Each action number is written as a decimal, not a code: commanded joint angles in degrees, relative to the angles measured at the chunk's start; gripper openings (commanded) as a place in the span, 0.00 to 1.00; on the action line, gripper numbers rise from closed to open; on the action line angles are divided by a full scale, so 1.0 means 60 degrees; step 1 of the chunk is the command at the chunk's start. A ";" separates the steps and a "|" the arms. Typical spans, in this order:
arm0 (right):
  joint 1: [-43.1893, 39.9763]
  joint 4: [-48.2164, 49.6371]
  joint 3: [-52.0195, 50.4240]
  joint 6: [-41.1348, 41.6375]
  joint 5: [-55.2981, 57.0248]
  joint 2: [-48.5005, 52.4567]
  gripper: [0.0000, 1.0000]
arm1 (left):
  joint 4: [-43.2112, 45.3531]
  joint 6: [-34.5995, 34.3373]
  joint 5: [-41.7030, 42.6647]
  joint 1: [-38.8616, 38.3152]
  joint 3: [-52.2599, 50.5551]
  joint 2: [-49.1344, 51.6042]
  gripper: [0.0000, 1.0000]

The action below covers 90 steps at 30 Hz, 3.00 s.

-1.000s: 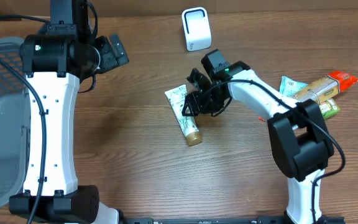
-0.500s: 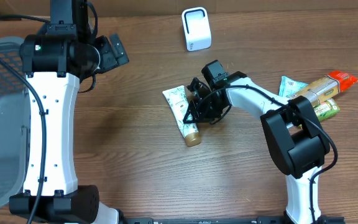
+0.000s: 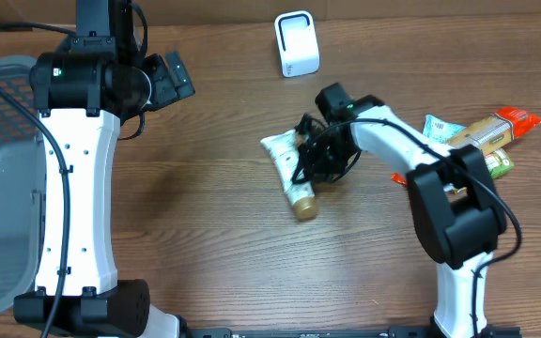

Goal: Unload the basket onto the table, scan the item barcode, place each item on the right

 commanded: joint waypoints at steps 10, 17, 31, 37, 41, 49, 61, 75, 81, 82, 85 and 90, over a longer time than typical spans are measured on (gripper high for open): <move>0.2306 -0.0346 0.0346 0.1275 1.2386 -0.1038 0.04 | 0.0018 0.0142 -0.0055 -0.0004 0.0073 0.0073 1.00; 0.2758 -0.0244 0.0346 0.1315 1.2910 0.0259 0.04 | 0.0015 0.0146 -0.0058 -0.0004 0.0073 0.0073 1.00; 0.3450 -0.0149 0.0346 0.1308 0.9238 0.0408 0.42 | 0.0015 0.0146 -0.0055 -0.0004 0.0073 0.0073 1.00; 0.3661 -0.0357 0.0594 0.1373 0.8896 0.0372 0.68 | 0.0018 0.0146 -0.0058 -0.0004 0.0073 0.0073 1.00; 0.3399 -0.1031 0.1530 0.1818 0.8921 0.0025 0.71 | 0.0015 0.0146 -0.0058 -0.0004 0.0073 0.0073 1.00; 0.1953 -0.2149 0.3708 0.1213 0.8102 -0.1093 0.83 | 0.0015 0.0146 -0.0058 -0.0004 0.0073 0.0073 0.99; -0.0590 -0.1559 0.2153 -0.1745 0.3173 -0.1035 0.60 | 0.0018 0.0146 -0.0055 -0.0004 0.0073 0.0073 1.00; -0.0561 0.1388 -0.0605 -0.1169 0.3045 -0.1020 0.16 | 0.0015 0.0146 -0.0058 -0.0004 0.0073 0.0073 1.00; -0.0419 0.1869 -0.1180 -0.0980 0.3031 -0.0965 0.10 | 0.0015 0.0146 -0.0058 -0.0004 0.0073 0.0073 1.00; -0.0357 0.1876 -0.1228 -0.0976 0.3031 -0.0940 0.10 | 0.0015 0.0146 -0.0058 -0.0004 0.0073 0.0073 0.99; -0.0171 0.1905 -0.1326 -0.0980 0.3034 -0.0852 0.09 | 0.0015 0.0146 -0.0055 -0.0004 0.0073 0.0073 1.00; 0.0051 0.1916 -0.1362 -0.0980 0.3034 -0.0780 0.09 | 0.0015 0.0146 -0.0058 -0.0004 0.0073 0.0073 1.00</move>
